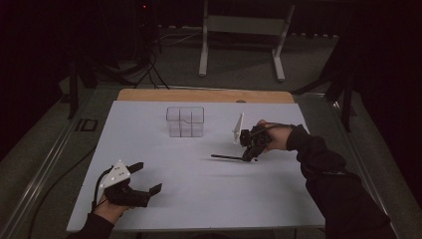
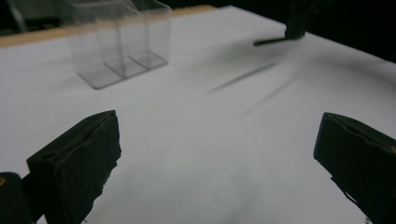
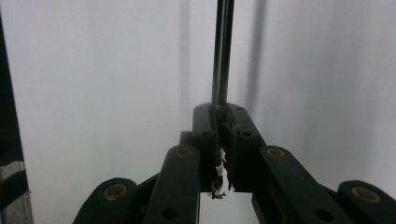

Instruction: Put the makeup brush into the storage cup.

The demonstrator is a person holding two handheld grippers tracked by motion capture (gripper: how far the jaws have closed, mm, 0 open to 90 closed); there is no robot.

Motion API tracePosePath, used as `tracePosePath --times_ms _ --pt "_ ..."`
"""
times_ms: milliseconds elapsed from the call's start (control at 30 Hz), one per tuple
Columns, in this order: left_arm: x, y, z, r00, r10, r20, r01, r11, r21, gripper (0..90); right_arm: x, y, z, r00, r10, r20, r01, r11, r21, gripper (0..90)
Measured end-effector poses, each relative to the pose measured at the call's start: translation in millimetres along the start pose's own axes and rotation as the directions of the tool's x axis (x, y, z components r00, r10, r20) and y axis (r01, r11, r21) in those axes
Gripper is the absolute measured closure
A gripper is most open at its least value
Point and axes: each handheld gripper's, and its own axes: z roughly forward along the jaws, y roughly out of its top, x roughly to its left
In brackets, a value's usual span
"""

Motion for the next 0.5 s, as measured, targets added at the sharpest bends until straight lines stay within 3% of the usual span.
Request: tracePosePath --times_ms 100,133,167,233,300,333,400,500 --pt "-5.1 13.9 9.7 0.9983 0.057 0.014 -0.057 0.9973 0.045 1.9 3.8 2.8 -5.1 1.0 -0.006 -0.003 0.006 1.0 -0.004 83.5" --pt "-5.1 13.9 9.7 0.9983 0.057 0.014 -0.057 0.9973 0.045 1.9 3.8 2.8 -5.1 1.0 -0.006 -0.003 0.006 1.0 -0.004 83.5" --pt "-9.4 22.6 15.9 0.9937 0.111 0.016 -0.112 0.9916 0.066 1.9 5.5 3.9 -6.6 0.9999 0.005 -0.013 -0.005 1.0 -0.003 83.5" --pt "-11.7 32.6 22.6 0.9873 0.147 0.059 -0.152 0.9848 0.084 1.9 8.3 7.1 -9.7 0.999 0.025 -0.036 -0.025 0.9997 0.0 83.5" --pt "-13.1 41.6 30.2 0.9768 0.197 0.083 -0.206 0.9724 0.109 1.9 7.7 8.3 -11.4 0.998 0.052 -0.037 -0.052 0.9986 -0.008 83.5" --pt "-13.6 47.0 34.5 0.9682 0.234 0.089 -0.244 0.9608 0.131 1.9 7.6 8.6 -12.2 0.9971 0.066 -0.038 -0.066 0.9978 -0.006 83.5" --pt "-13.5 55.5 40.9 0.9586 0.266 0.1 -0.279 0.9485 0.149 1.9 7.1 9.1 -13.3 0.9941 0.097 -0.049 -0.097 0.9952 -0.01 83.5" --pt "-13.0 68.3 48.4 0.949 0.296 0.109 -0.31 0.9396 0.146 5.4 8.2 9.5 -14.4 0.9937 0.1 -0.051 -0.1 0.995 -0.004 83.5"
